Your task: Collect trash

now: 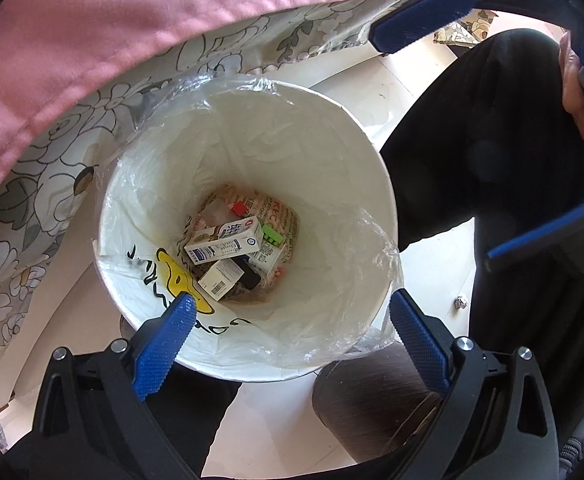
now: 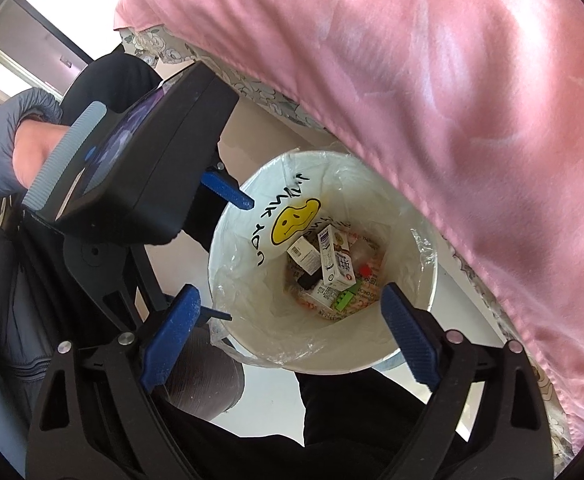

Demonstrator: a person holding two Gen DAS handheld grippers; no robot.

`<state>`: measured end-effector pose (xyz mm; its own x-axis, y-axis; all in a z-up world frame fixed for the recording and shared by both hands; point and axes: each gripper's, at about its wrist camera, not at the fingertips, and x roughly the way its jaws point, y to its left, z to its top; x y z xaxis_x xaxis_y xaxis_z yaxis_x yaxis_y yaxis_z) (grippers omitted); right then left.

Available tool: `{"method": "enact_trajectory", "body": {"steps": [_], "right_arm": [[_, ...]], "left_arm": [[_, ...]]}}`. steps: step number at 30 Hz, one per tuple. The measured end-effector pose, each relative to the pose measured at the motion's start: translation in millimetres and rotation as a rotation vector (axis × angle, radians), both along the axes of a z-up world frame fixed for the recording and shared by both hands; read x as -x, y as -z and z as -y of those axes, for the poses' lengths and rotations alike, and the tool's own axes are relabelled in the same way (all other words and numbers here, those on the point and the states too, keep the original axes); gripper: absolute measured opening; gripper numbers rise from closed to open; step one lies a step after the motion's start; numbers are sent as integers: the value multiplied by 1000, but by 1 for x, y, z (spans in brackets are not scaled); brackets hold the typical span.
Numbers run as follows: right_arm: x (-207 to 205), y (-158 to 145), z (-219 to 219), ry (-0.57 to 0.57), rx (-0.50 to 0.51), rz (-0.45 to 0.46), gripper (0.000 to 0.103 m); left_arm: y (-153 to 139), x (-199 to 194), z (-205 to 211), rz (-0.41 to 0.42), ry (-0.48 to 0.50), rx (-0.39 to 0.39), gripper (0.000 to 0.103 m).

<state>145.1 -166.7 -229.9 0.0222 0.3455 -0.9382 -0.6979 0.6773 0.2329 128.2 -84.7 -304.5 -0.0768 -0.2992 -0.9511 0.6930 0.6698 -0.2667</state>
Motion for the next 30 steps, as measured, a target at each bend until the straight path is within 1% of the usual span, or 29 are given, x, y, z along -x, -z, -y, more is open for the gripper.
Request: {"method": "enact_trajectory", "body": {"steps": [4, 7, 9, 14, 16, 18, 20, 23, 25, 27, 30], "right_arm": [[7, -13, 6, 40, -16, 39, 90], [15, -30, 14, 86, -34, 92, 90], [21, -43, 20, 143, -40, 135, 91], [39, -81, 35, 322, -60, 255, 91], [45, -97, 41, 419, -69, 284, 91], [54, -115, 45, 483, -93, 323, 91], [63, -131, 49, 558, -106, 358, 91], [75, -148, 55, 680, -111, 381, 91], [86, -160, 59, 755, -116, 397, 91], [99, -170, 61, 827, -119, 432, 91], [118, -187, 61, 899, -106, 478, 91]], "left_arm": [[-15, 3, -2, 34, -20, 4, 99], [-33, 5, -6, 81, -62, 8, 99], [-50, 6, -11, 131, -101, 5, 99], [-102, 10, -22, 247, -235, 20, 99], [-125, 14, -25, 295, -289, 24, 99], [-149, 19, -27, 344, -345, 28, 99], [-171, 22, -30, 393, -407, 15, 99], [-199, 29, -32, 463, -491, -8, 99], [-213, 35, -34, 491, -540, -16, 99], [-224, 41, -35, 513, -579, -25, 99], [-237, 53, -36, 532, -620, -27, 99]]}}
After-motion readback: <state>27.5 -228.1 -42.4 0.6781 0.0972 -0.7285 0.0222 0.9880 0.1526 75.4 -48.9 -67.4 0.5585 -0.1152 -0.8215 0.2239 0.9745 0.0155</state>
